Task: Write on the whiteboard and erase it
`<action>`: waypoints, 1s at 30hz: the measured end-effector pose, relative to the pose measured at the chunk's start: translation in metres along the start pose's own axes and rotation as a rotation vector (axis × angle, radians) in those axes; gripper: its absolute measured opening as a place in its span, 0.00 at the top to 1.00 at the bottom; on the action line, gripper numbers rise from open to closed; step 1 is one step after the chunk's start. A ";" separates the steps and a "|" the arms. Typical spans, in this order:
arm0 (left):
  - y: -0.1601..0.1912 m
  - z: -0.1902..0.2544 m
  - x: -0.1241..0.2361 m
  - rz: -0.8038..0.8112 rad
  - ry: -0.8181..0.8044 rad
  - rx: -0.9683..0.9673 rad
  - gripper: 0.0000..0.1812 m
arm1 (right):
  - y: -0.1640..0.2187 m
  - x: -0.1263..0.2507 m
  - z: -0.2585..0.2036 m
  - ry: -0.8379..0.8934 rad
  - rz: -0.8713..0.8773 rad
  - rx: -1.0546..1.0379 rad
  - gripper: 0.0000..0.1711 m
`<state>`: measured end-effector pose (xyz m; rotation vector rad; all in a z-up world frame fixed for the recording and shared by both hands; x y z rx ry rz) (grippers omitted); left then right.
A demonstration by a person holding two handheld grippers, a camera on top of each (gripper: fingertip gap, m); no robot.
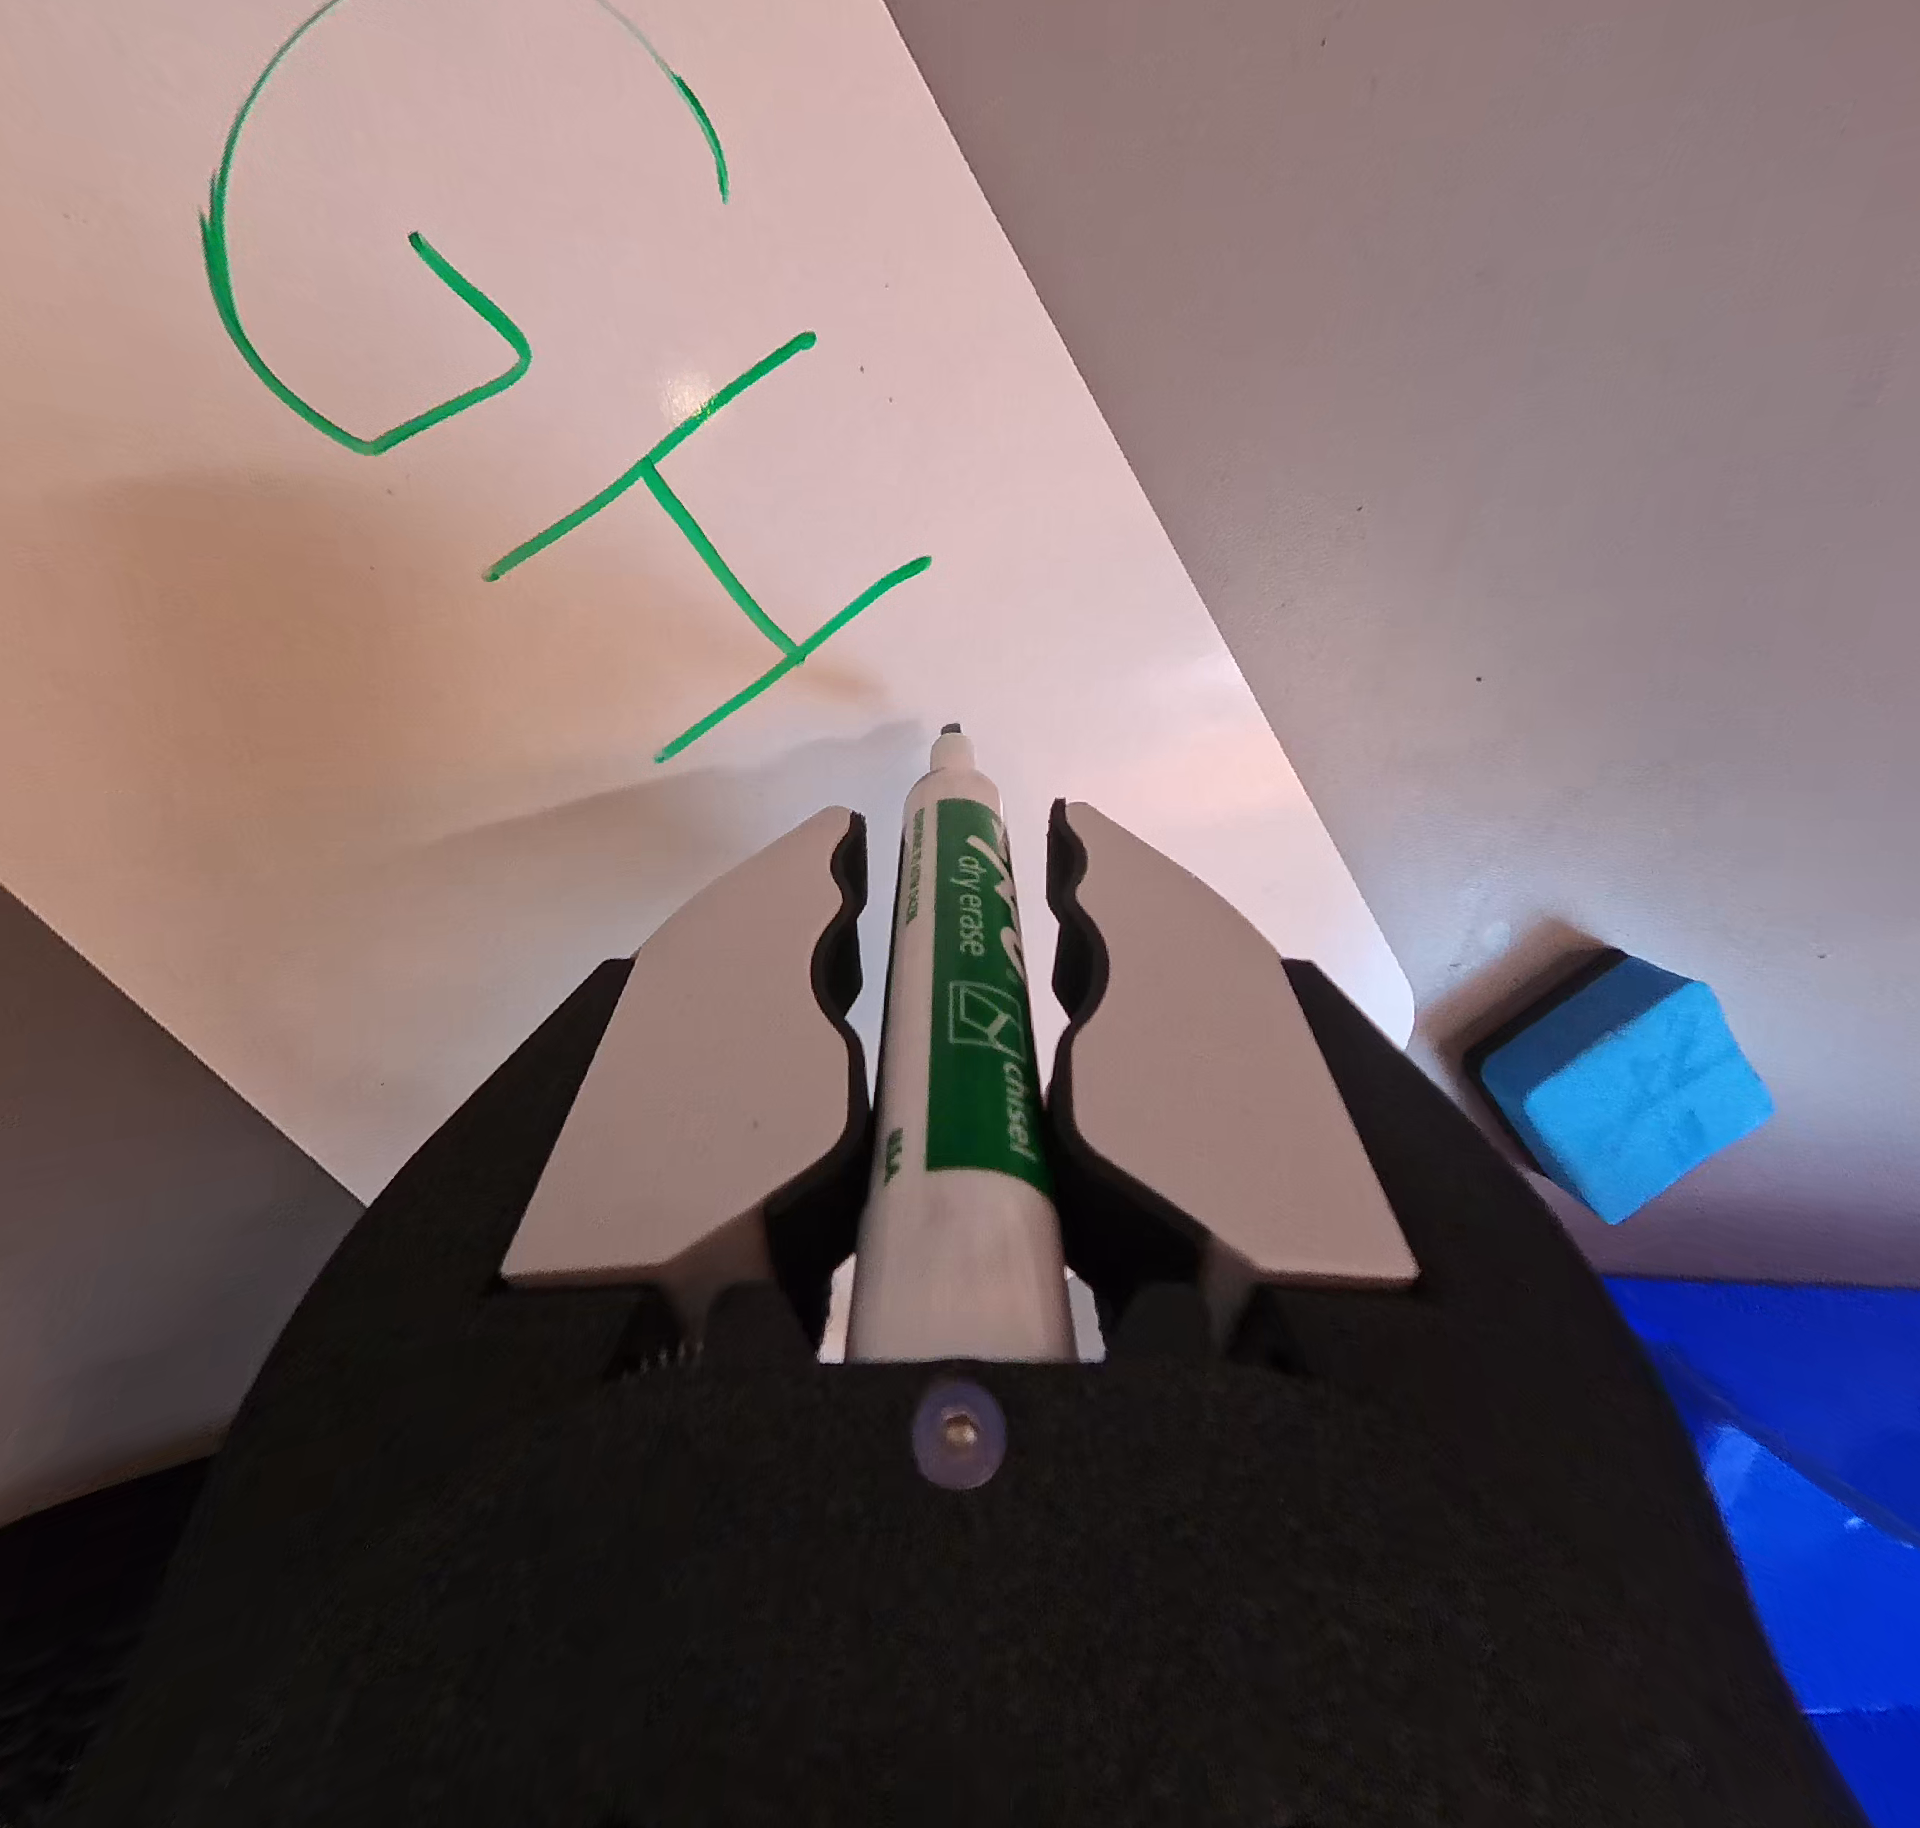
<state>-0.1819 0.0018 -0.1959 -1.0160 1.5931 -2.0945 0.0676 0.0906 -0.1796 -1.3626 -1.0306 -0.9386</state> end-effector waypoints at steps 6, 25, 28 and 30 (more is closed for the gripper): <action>0.000 0.000 0.000 -0.002 0.000 -0.001 0.89 | -0.003 0.000 -0.002 -0.008 0.016 0.007 0.80; 0.000 0.000 0.000 -0.001 0.005 0.000 0.89 | -0.013 -0.009 0.011 -0.014 -0.025 -0.001 0.80; -0.001 0.000 0.001 0.001 0.006 0.000 0.89 | -0.011 -0.013 0.011 -0.019 -0.049 -0.001 0.80; -0.001 0.001 0.001 0.000 0.007 -0.001 0.89 | -0.008 -0.013 0.008 -0.030 -0.057 -0.005 0.81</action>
Point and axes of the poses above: each gripper's, where its closed fingertips meet, x back along the fingers, y out of its underside, z = x × y across the jaws, the point moved 9 cm from there along x, back along the fingers, and after that the axes turned 9 degrees about -y, right-handed, at the moved point
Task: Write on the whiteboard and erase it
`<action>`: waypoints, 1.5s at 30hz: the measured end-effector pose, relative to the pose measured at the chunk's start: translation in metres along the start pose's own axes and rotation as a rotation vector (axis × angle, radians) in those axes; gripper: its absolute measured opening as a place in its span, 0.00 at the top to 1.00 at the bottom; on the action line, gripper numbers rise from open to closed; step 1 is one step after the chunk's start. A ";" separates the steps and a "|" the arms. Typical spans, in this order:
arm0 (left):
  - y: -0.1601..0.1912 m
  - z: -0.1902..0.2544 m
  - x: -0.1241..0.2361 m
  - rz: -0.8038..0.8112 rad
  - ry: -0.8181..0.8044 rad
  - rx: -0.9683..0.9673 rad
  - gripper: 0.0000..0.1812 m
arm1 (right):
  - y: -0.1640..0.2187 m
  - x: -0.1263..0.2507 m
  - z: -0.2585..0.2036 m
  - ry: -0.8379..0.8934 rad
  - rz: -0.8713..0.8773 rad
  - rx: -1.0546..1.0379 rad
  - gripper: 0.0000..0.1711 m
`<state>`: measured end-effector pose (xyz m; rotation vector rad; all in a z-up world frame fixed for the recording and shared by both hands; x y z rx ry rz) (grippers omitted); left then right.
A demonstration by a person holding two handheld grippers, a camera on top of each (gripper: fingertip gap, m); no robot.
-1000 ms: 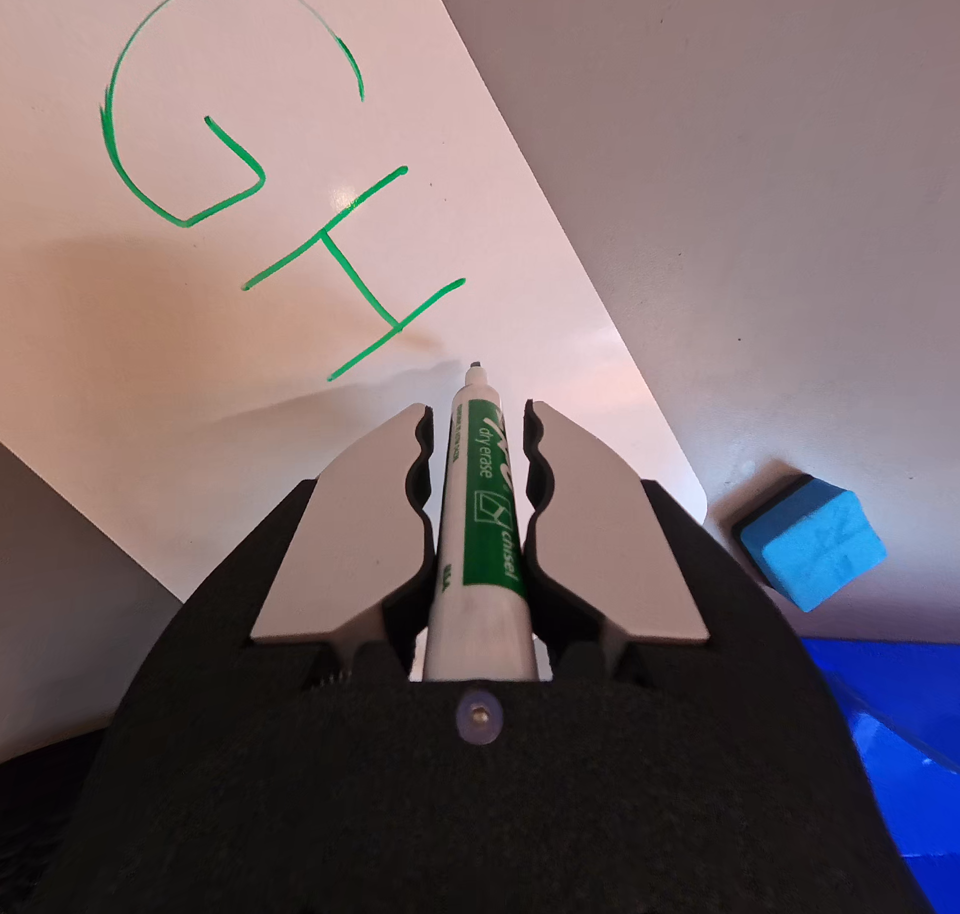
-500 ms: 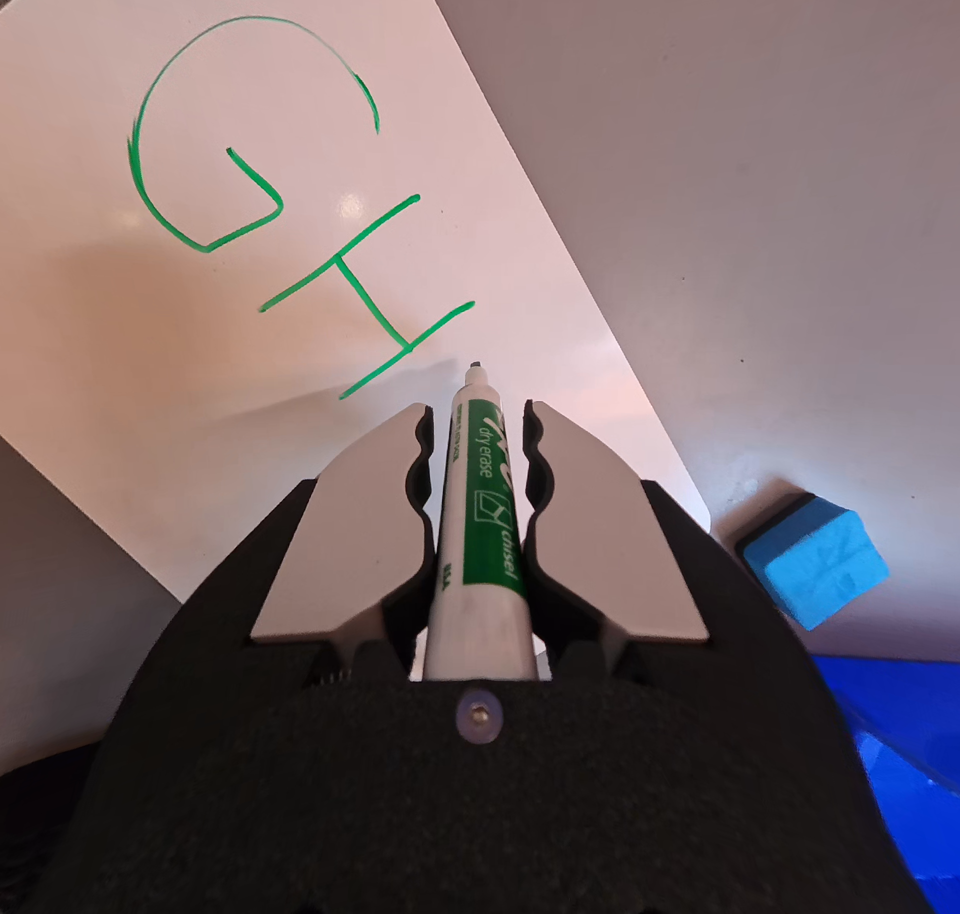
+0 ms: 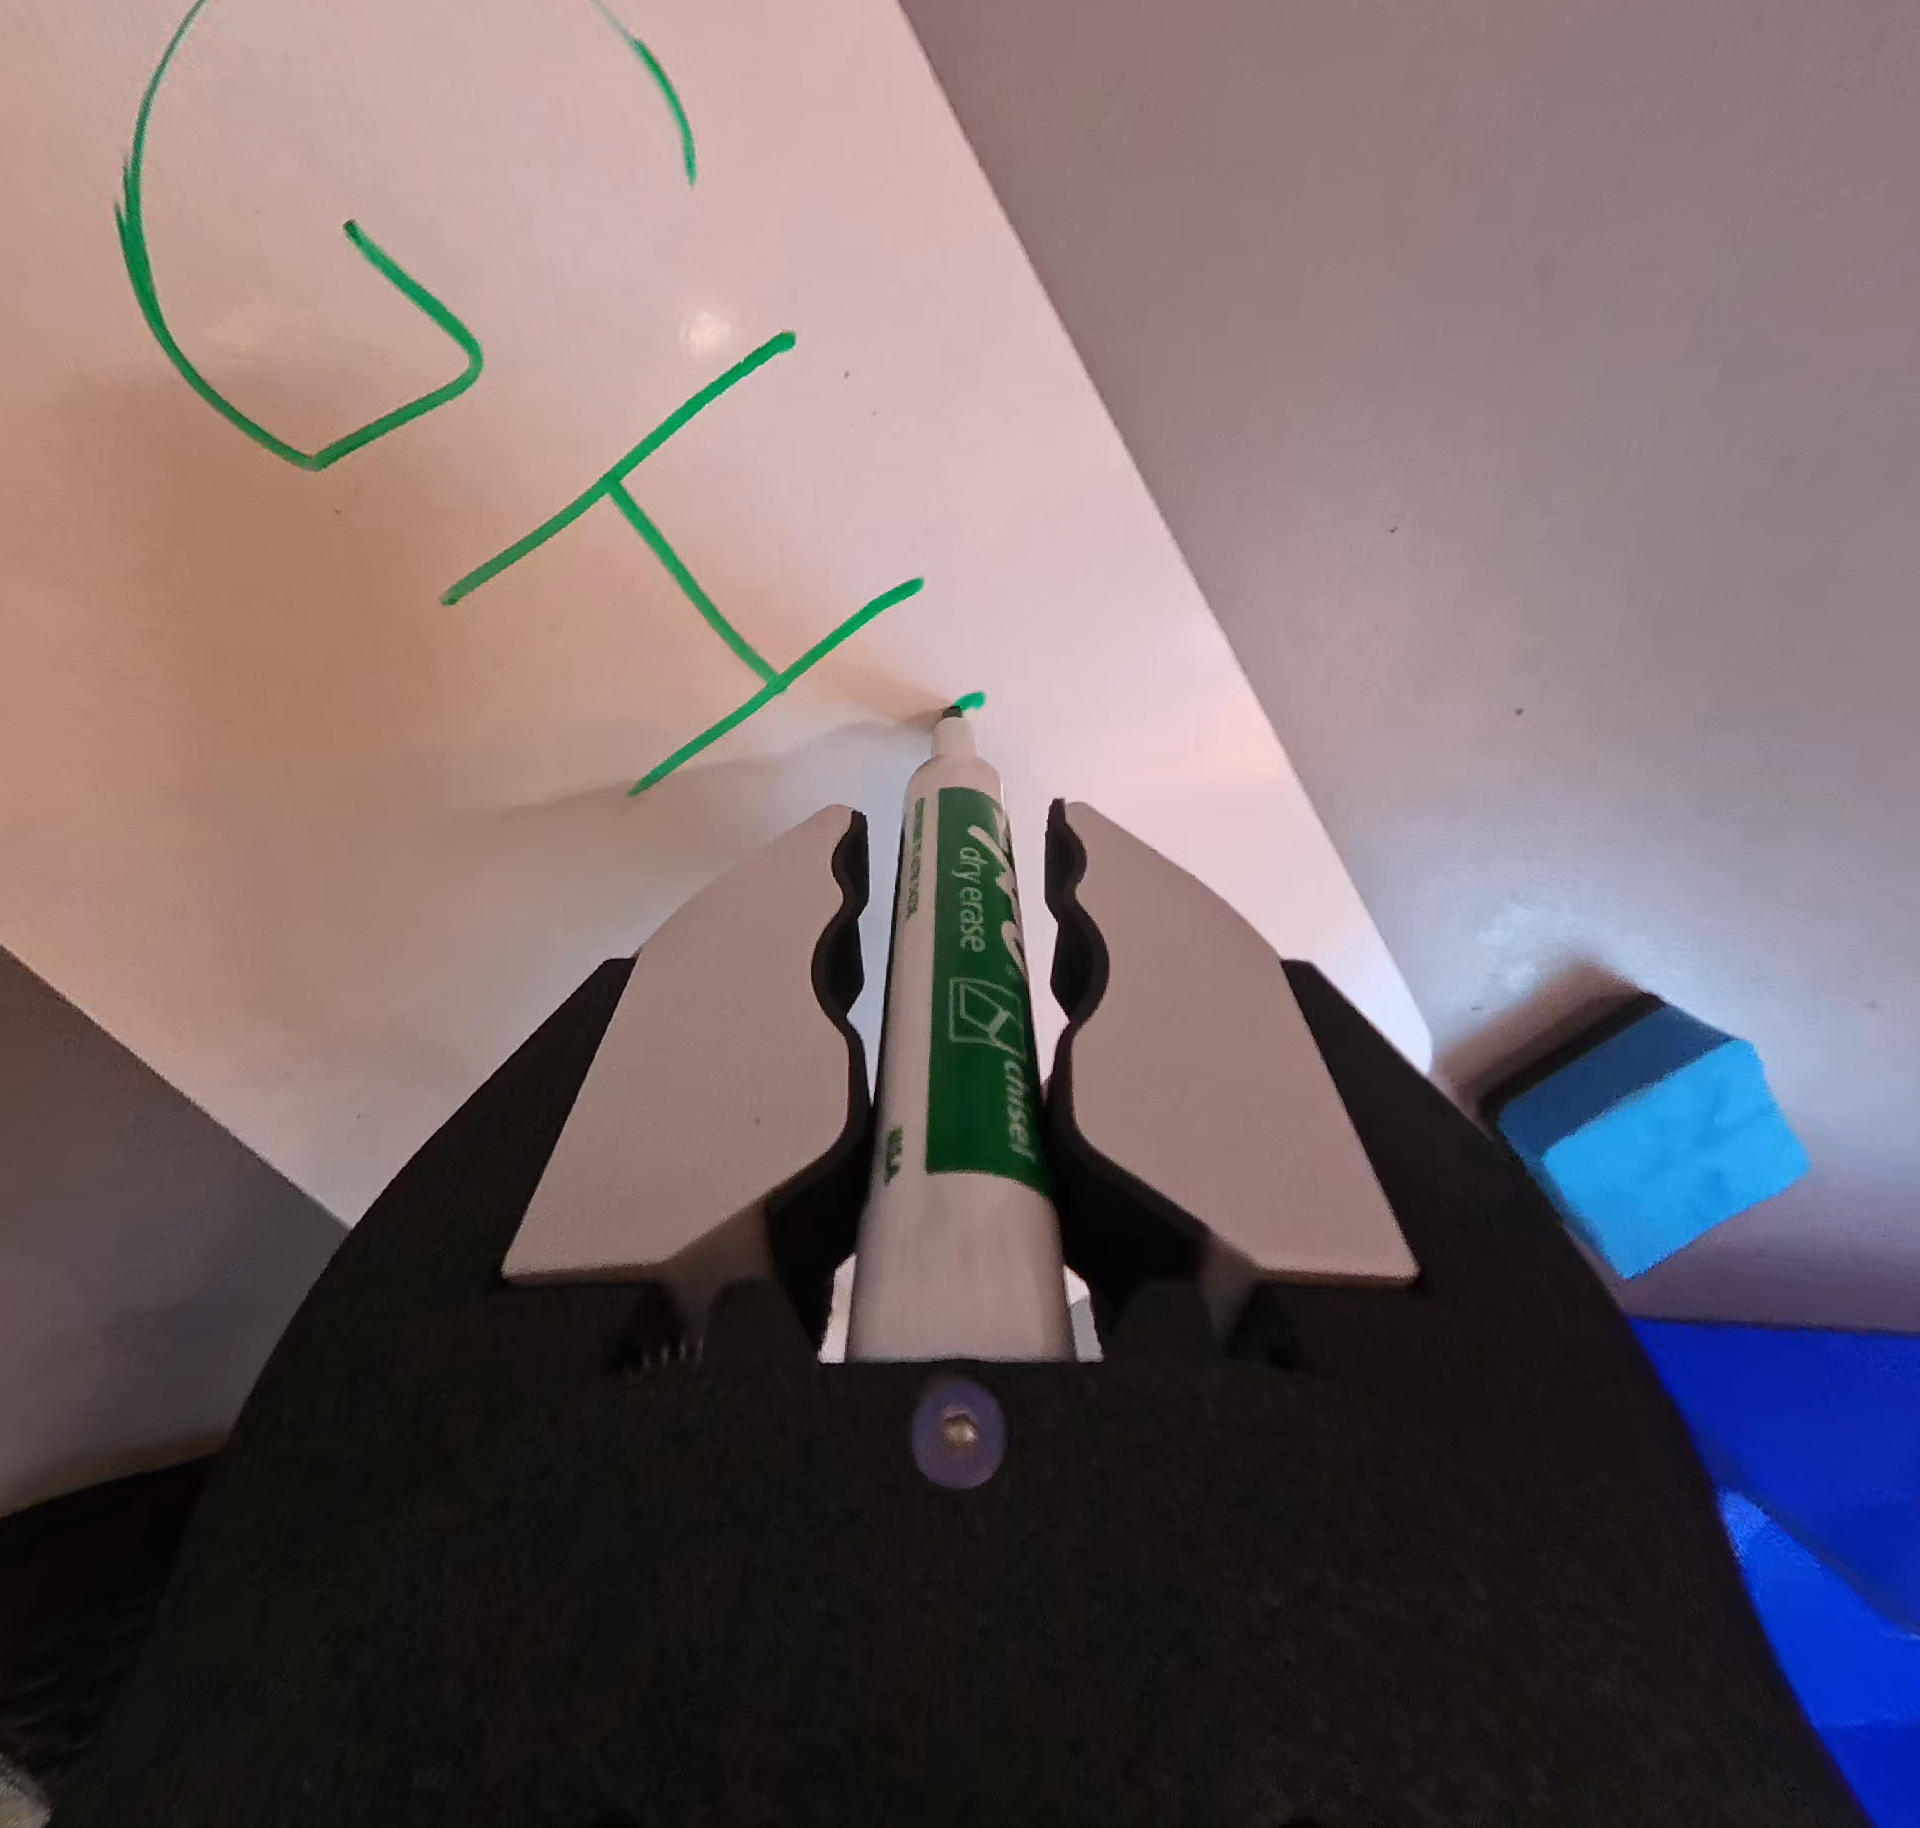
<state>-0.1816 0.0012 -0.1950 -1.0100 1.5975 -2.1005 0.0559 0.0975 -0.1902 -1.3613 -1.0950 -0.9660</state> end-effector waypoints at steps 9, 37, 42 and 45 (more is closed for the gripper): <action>0.001 0.002 -0.002 -0.008 0.007 -0.005 0.89 | 0.028 0.005 -0.041 -0.055 -0.046 -0.005 0.81; 0.000 0.000 0.000 -0.005 -0.005 -0.010 0.89 | 0.005 -0.001 0.007 0.004 0.059 -0.027 0.80; 0.000 0.000 0.000 -0.007 -0.004 -0.013 0.89 | 0.019 0.005 0.013 0.019 0.079 -0.073 0.80; 0.001 0.000 -0.001 -0.011 -0.004 -0.012 0.89 | 0.018 0.011 0.003 -0.001 0.121 -0.063 0.80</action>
Point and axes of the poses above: each gripper's, where its closed fingertips meet, x back along the fingers, y out of its underside, z = x × y across the jaws, the point moved 9 cm from there along x, back along the fingers, and after that the axes turned 9 degrees about -y, right-handed, at the moved point
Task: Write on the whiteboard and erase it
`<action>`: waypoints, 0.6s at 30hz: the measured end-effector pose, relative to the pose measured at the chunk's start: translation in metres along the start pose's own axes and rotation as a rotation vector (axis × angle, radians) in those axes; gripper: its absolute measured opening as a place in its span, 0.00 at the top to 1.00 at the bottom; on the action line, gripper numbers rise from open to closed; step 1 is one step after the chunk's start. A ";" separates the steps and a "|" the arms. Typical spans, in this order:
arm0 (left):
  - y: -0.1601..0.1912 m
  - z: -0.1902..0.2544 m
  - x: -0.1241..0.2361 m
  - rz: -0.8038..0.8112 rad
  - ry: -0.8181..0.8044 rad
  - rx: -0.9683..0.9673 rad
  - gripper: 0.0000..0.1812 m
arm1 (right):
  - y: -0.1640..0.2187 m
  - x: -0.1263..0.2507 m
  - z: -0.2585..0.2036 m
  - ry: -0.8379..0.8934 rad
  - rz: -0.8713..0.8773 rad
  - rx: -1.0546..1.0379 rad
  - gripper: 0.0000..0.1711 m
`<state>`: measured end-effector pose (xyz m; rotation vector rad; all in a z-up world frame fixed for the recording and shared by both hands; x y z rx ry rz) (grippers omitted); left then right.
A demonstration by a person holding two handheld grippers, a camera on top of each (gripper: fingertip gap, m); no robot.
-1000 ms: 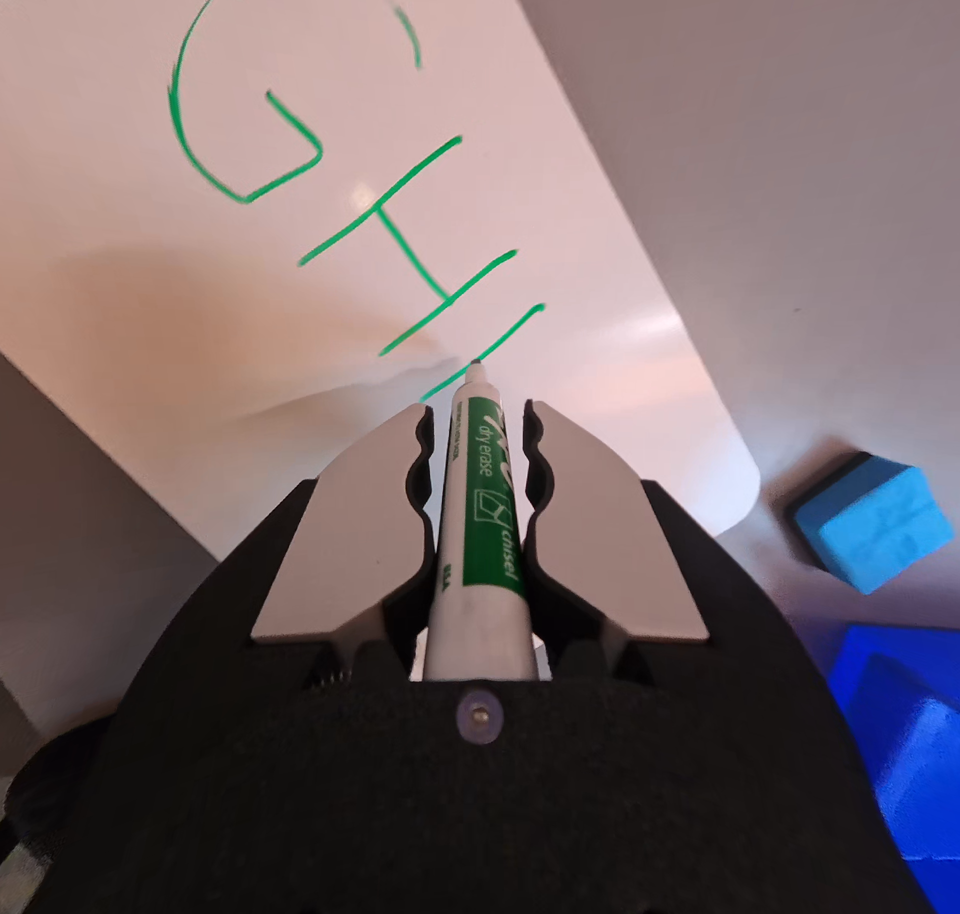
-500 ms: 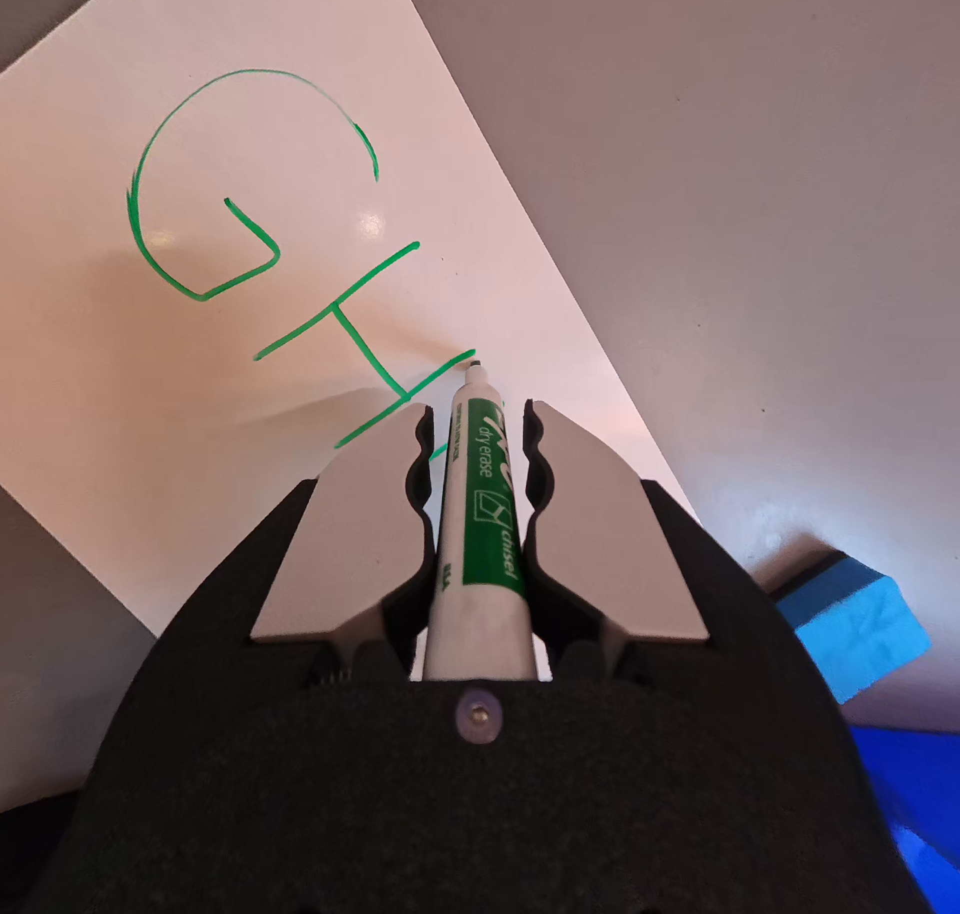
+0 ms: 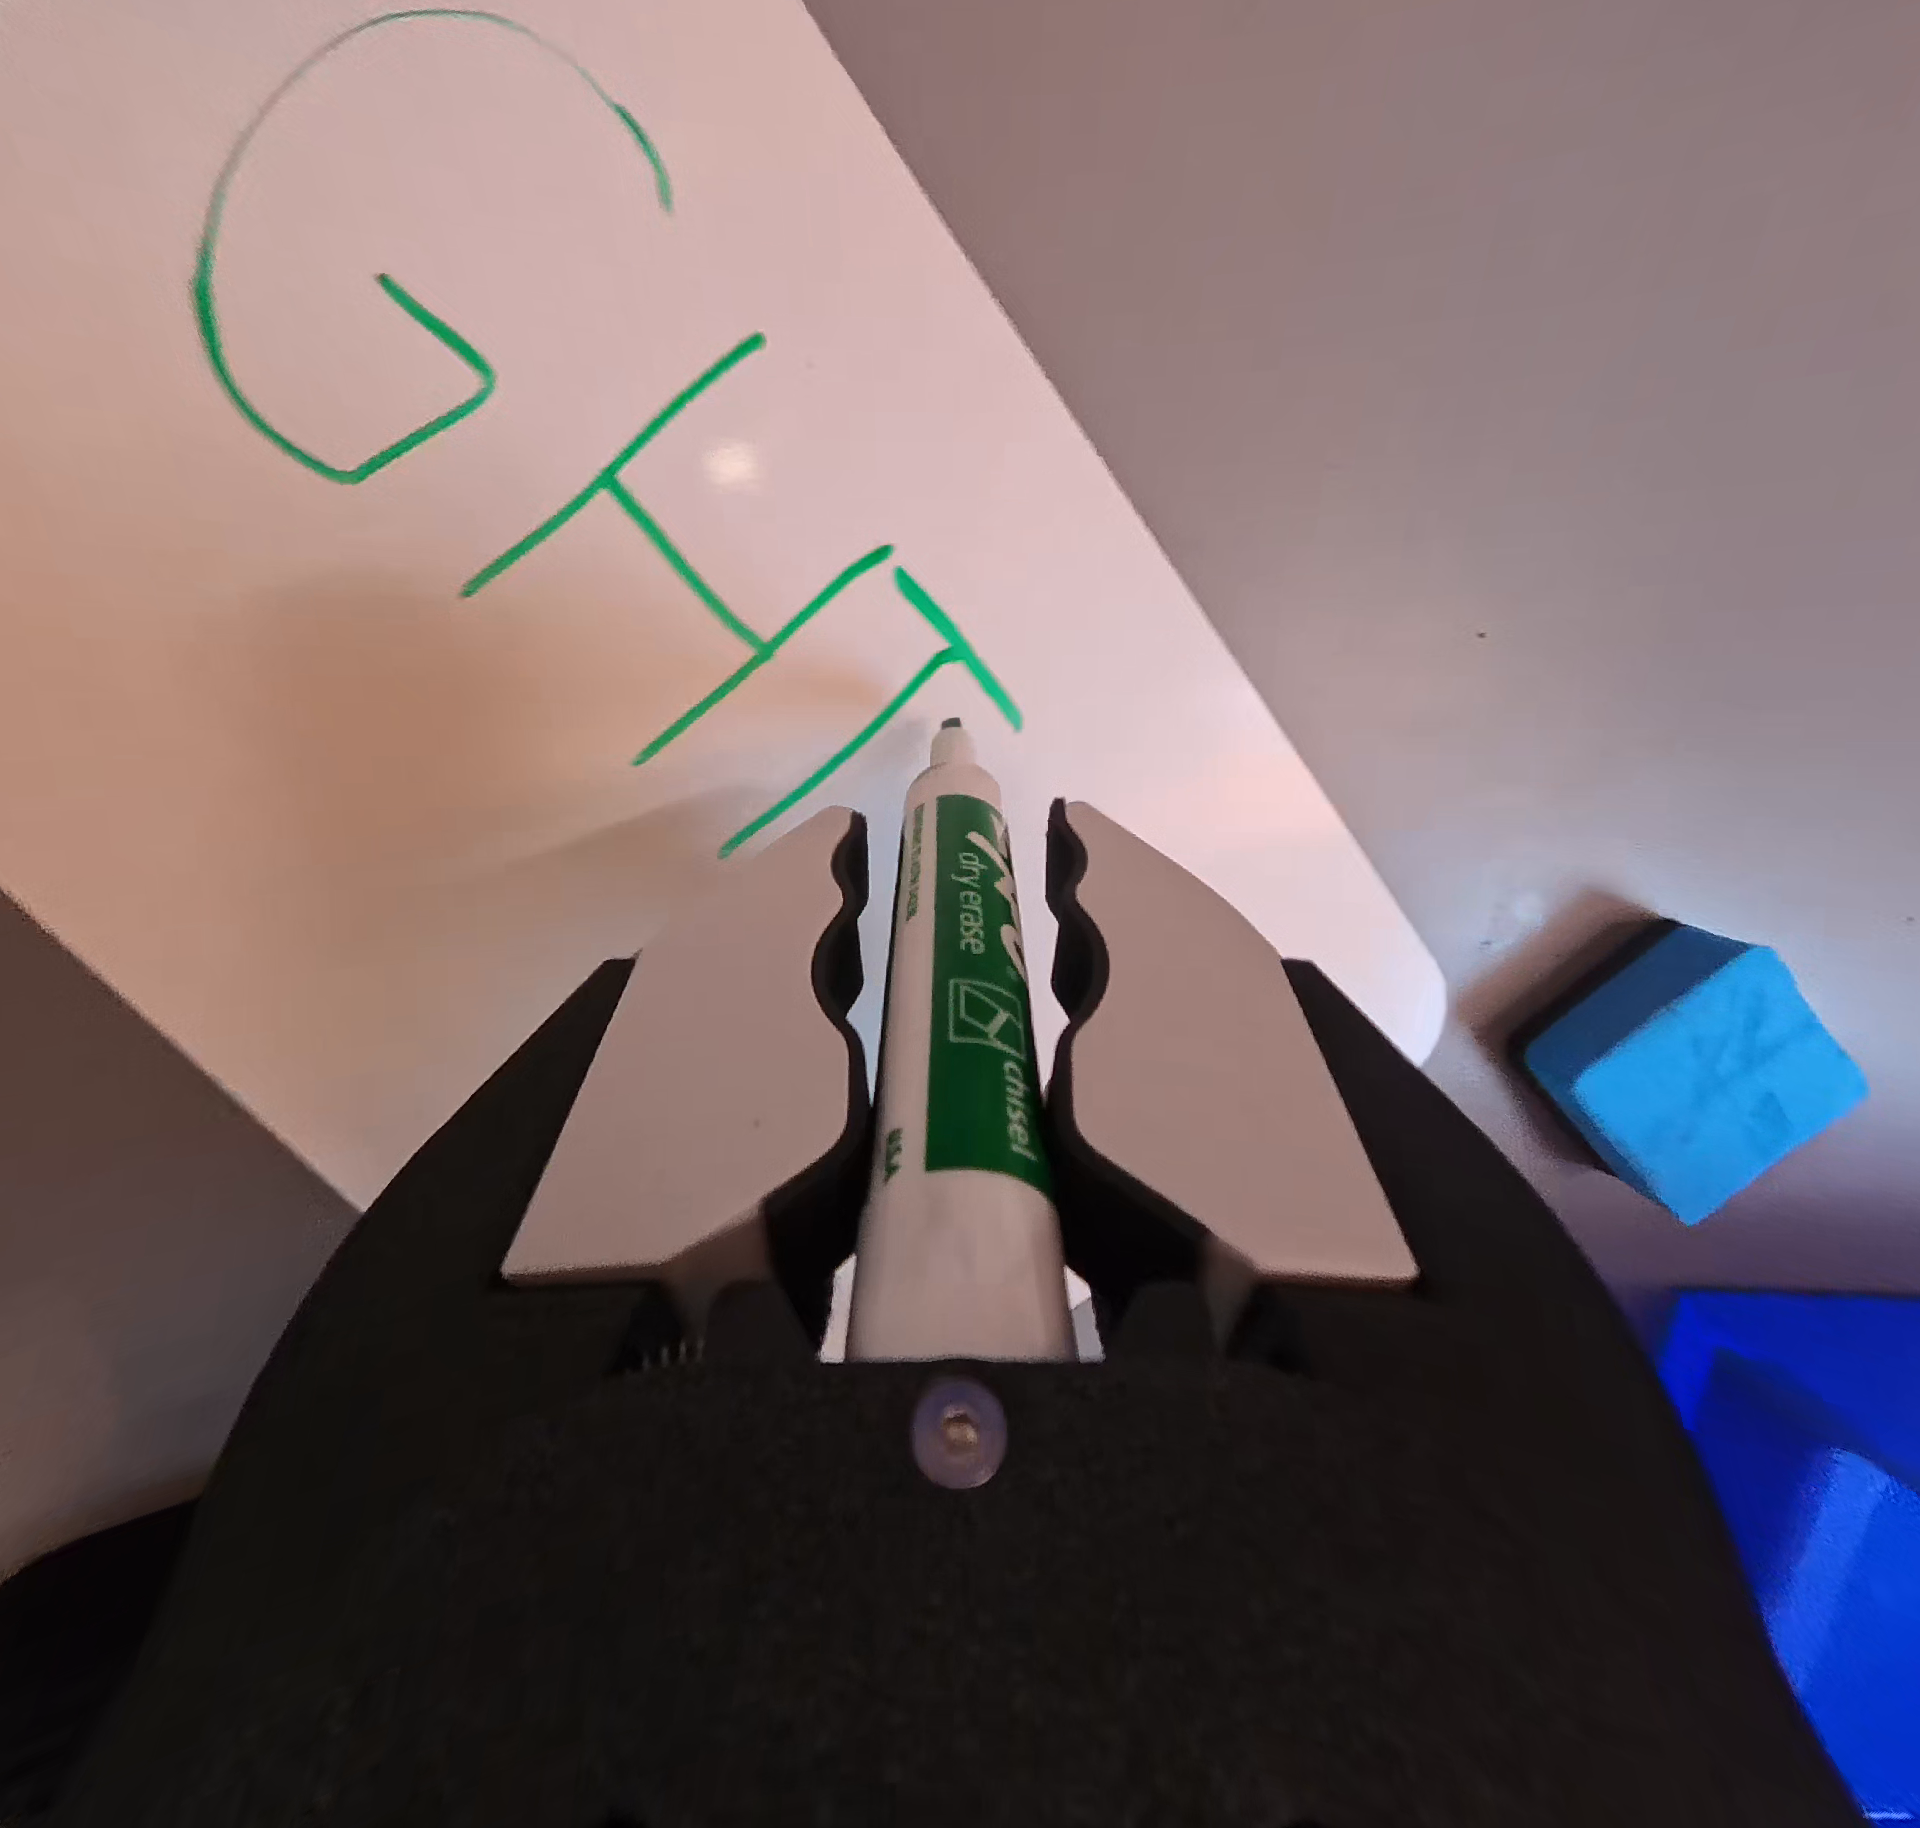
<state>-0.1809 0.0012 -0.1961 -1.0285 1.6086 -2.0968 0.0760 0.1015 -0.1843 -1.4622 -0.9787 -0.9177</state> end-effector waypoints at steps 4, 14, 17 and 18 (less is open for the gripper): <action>0.000 0.000 0.000 -0.002 0.000 -0.001 0.89 | 0.007 0.001 -0.027 -0.062 -0.017 0.029 0.80; 0.001 0.002 -0.002 -0.011 0.001 -0.009 0.89 | 0.013 -0.009 -0.051 -0.098 -0.030 0.048 0.80; 0.001 0.001 -0.002 -0.010 -0.001 -0.006 0.89 | 0.014 -0.010 -0.049 -0.099 -0.031 0.040 0.80; 0.001 0.001 -0.002 -0.010 -0.001 -0.005 0.89 | 0.015 -0.009 -0.048 -0.096 -0.035 0.036 0.80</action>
Point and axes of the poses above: each gripper's, where its closed fingertips meet, x back along the fingers, y out of its underside, z = x × y across the jaws, the point moved 9 cm from there along x, back along the fingers, and after that the axes turned 9 degrees about -y, right-handed, at the moved point
